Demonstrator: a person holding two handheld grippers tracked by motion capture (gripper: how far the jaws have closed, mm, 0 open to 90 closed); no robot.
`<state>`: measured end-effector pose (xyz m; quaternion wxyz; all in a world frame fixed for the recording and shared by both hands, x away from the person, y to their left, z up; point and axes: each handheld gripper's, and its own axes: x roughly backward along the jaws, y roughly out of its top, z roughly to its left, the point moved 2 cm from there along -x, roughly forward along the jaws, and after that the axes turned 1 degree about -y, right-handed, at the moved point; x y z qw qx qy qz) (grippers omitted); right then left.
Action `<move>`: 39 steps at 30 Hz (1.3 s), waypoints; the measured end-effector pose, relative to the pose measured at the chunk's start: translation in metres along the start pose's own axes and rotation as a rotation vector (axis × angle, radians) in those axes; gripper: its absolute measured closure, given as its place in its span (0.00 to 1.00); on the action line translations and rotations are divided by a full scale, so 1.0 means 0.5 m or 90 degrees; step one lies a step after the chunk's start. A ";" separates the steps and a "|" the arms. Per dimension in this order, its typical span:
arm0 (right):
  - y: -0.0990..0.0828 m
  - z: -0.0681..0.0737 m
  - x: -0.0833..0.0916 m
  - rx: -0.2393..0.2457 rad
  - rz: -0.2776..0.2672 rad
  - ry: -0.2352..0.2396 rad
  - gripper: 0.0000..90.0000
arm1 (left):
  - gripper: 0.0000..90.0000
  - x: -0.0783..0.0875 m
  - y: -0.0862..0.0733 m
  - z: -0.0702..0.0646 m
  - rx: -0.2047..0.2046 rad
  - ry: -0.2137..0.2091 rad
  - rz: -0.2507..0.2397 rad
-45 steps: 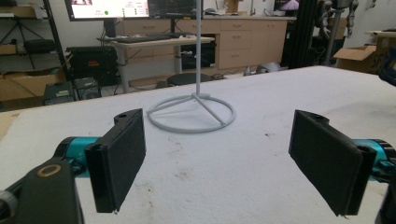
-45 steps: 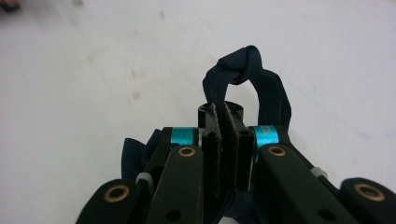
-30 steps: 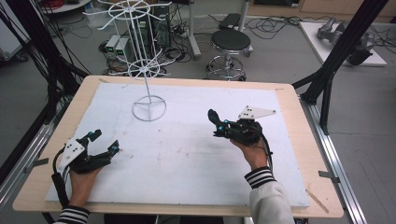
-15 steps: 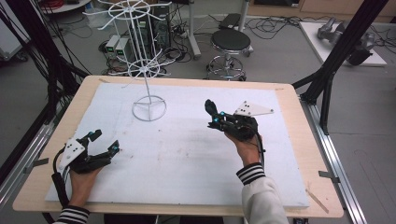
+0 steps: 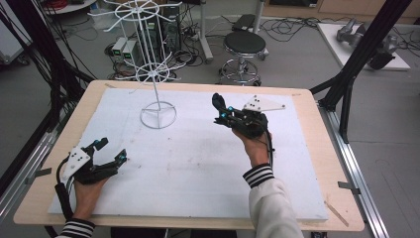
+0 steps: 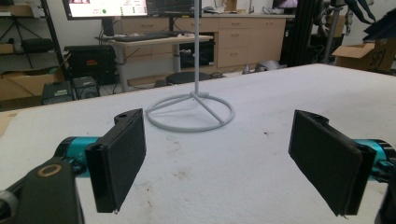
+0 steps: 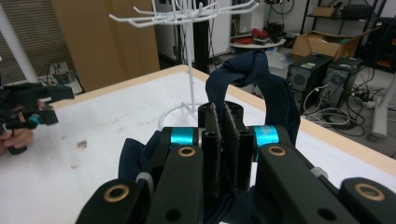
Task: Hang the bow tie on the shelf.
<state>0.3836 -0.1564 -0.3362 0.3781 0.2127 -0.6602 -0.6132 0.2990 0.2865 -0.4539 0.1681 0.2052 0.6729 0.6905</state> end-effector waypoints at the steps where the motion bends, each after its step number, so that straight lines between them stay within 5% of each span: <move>1: 0.005 0.000 -0.004 0.003 -0.001 -0.002 0.95 | 0.21 0.000 0.000 0.000 0.000 0.000 0.000; 27: 0.099 0.008 -0.104 0.019 -0.022 0.007 0.95 | 0.21 -0.001 0.000 0.001 0.001 -0.004 0.004; 39: 0.133 0.033 -0.170 0.041 -0.016 0.024 0.95 | 0.21 -0.001 0.000 0.001 0.004 -0.005 0.003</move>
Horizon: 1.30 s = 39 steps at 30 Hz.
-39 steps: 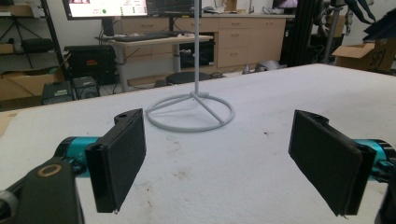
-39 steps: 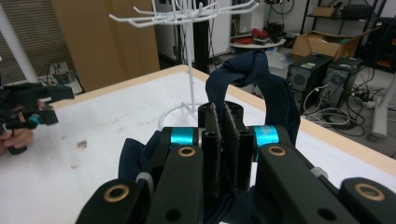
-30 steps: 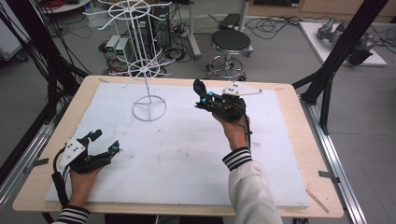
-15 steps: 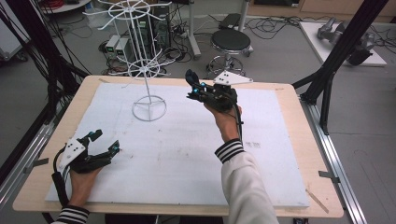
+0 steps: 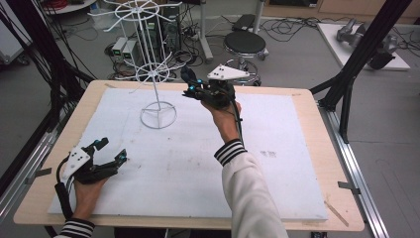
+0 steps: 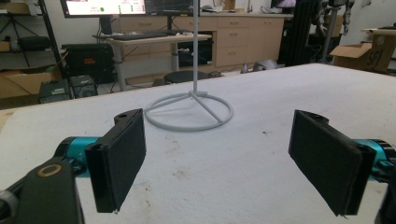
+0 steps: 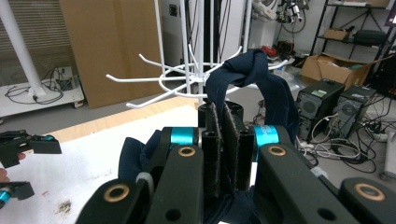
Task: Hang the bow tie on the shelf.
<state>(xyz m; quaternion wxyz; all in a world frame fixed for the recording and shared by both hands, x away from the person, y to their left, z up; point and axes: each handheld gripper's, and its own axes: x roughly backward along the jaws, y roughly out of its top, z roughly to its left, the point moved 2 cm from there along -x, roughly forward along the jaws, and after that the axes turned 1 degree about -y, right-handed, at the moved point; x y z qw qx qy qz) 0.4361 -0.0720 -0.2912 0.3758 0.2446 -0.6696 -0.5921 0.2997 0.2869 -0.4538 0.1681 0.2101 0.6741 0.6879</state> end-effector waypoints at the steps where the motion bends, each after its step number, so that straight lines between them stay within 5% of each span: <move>1: 0.001 0.002 -0.005 0.000 0.002 0.002 0.95 | 0.21 0.000 0.000 0.000 0.000 -0.001 0.001; 39: -0.031 0.023 -0.111 -0.014 0.059 0.047 0.95 | 0.21 -0.001 0.000 0.000 0.001 0.001 0.000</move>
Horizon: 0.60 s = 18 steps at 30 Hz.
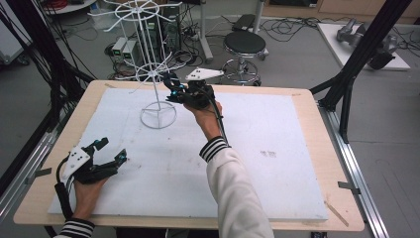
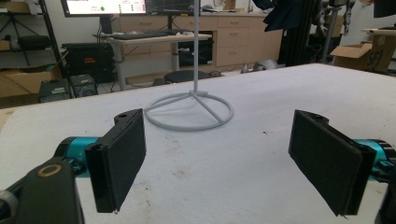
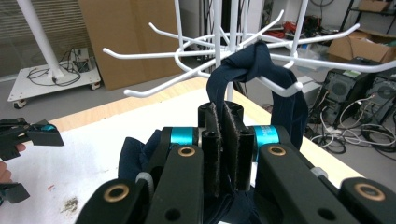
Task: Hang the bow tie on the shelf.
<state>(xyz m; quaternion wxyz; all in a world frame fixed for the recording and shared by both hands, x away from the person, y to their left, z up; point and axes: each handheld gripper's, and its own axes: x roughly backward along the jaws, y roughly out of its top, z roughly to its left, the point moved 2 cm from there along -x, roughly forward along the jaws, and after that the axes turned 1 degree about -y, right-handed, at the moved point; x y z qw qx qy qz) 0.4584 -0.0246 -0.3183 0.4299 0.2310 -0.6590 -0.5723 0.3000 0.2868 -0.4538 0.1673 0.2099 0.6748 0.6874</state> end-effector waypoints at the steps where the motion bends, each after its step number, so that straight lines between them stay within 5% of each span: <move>1: -0.002 -0.002 -0.001 -0.001 0.001 0.005 0.95 | 0.21 0.000 0.000 0.000 0.000 0.000 0.000; 10: -0.016 -0.007 -0.006 -0.011 0.019 0.028 0.91 | 0.21 0.000 0.000 -0.001 -0.004 -0.001 -0.002; 14: -0.026 -0.011 -0.008 -0.036 0.021 0.029 0.70 | 0.21 0.001 0.000 -0.001 -0.005 -0.002 -0.005; 18: -0.025 -0.007 -0.007 -0.069 0.005 0.021 0.34 | 0.21 0.002 0.000 -0.001 -0.004 -0.002 -0.005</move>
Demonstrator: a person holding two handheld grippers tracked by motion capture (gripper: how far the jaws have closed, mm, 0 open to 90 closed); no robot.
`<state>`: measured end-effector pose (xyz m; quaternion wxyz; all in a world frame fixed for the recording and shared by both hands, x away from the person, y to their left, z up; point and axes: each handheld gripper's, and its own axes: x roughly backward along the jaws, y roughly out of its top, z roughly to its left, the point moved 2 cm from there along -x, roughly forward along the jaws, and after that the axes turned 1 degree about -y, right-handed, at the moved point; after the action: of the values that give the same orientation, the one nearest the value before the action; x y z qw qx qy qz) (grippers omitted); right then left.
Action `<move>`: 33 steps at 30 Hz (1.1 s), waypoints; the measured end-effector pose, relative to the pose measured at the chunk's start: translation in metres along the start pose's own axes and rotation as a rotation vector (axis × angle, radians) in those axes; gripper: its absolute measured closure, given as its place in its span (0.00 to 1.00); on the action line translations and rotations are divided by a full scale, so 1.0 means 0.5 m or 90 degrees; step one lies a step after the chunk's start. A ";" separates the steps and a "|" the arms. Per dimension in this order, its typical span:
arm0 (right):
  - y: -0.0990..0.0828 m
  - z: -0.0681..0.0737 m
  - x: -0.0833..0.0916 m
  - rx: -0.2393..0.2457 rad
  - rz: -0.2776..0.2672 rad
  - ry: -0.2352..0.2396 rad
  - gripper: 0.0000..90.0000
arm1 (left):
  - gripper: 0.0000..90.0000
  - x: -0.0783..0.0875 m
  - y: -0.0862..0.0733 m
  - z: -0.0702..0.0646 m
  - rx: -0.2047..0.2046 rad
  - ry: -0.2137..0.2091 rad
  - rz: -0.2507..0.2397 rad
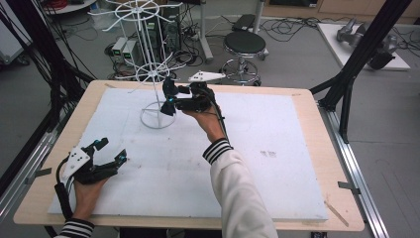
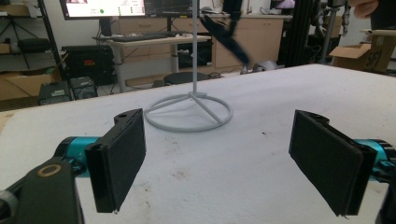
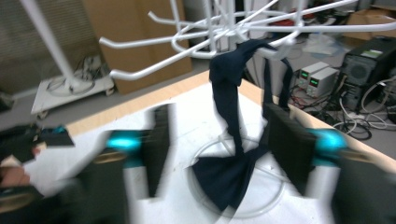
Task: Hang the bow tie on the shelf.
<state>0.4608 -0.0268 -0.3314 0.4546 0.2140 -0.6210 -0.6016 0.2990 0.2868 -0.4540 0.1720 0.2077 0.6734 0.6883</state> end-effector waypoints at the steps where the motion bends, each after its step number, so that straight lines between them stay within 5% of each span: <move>1: 0.000 0.001 0.002 0.004 0.004 0.006 0.27 | 0.21 0.000 0.000 0.000 -0.001 -0.001 0.001; 3: 0.002 0.006 0.007 0.012 0.014 -0.008 0.15 | 0.21 0.000 0.000 0.000 -0.001 0.000 0.001; 8: 0.012 0.022 0.043 0.033 0.043 -0.009 0.11 | 0.21 0.000 0.000 0.000 -0.002 0.000 0.001; 15: -0.008 0.043 0.175 0.063 -0.001 -0.038 0.11 | 0.21 0.002 0.000 -0.001 -0.005 0.000 -0.005; 25: -0.117 0.066 0.409 0.098 -0.015 -0.136 0.11 | 0.21 0.001 0.000 -0.002 -0.008 0.002 -0.004; 33: -0.236 0.060 0.505 0.074 -0.050 -0.196 0.11 | 0.21 0.001 0.000 -0.003 -0.010 0.003 -0.001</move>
<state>0.2781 -0.2372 -0.3611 0.3175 0.1696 -0.7083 -0.6073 0.2976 0.2859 -0.4539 0.1726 0.2044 0.6686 0.6938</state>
